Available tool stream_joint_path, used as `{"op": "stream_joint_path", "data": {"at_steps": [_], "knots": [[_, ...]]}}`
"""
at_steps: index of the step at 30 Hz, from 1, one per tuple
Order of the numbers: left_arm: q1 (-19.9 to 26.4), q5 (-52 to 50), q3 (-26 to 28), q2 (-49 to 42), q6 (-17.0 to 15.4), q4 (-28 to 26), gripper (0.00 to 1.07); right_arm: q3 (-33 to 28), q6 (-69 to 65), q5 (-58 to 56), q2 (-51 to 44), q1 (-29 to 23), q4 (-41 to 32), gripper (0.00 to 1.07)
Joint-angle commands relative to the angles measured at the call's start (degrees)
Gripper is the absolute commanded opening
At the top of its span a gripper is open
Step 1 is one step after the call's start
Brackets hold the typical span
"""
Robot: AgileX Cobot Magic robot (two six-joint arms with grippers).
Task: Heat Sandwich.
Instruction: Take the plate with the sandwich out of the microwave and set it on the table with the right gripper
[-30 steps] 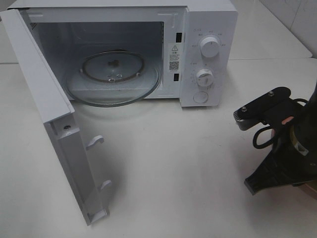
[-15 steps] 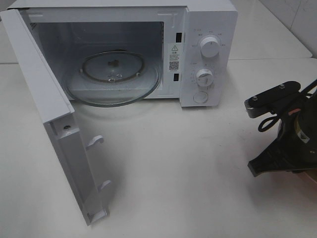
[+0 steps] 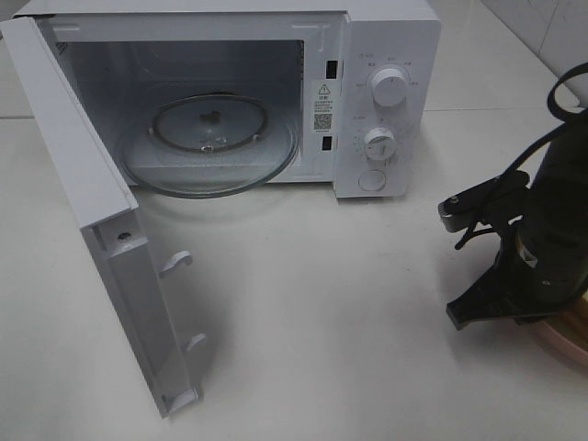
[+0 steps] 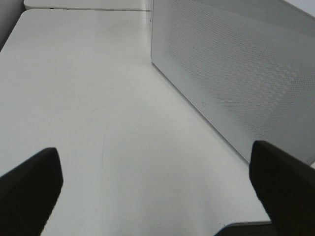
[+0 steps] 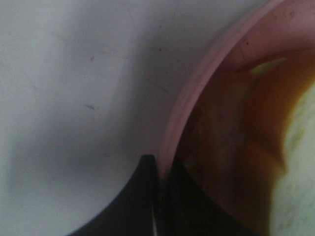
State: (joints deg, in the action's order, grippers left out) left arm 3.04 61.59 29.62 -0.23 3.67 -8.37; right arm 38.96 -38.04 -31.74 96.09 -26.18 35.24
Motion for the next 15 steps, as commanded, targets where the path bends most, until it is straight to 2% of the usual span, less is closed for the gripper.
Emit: {"op": "stream_joint_path", "data": {"at_steps": [1,15], "knots": [[0.1,-0.3,-0.2,-0.5,-0.2,-0.1,0.98,1.5,-0.4,-0.6,1.5,0.3,2.0,0.00],[0.1,-0.3,-0.2,-0.5,-0.2,-0.1,0.98,6.5,-0.6,-0.9,8.7,2.2,2.9,0.00]]}}
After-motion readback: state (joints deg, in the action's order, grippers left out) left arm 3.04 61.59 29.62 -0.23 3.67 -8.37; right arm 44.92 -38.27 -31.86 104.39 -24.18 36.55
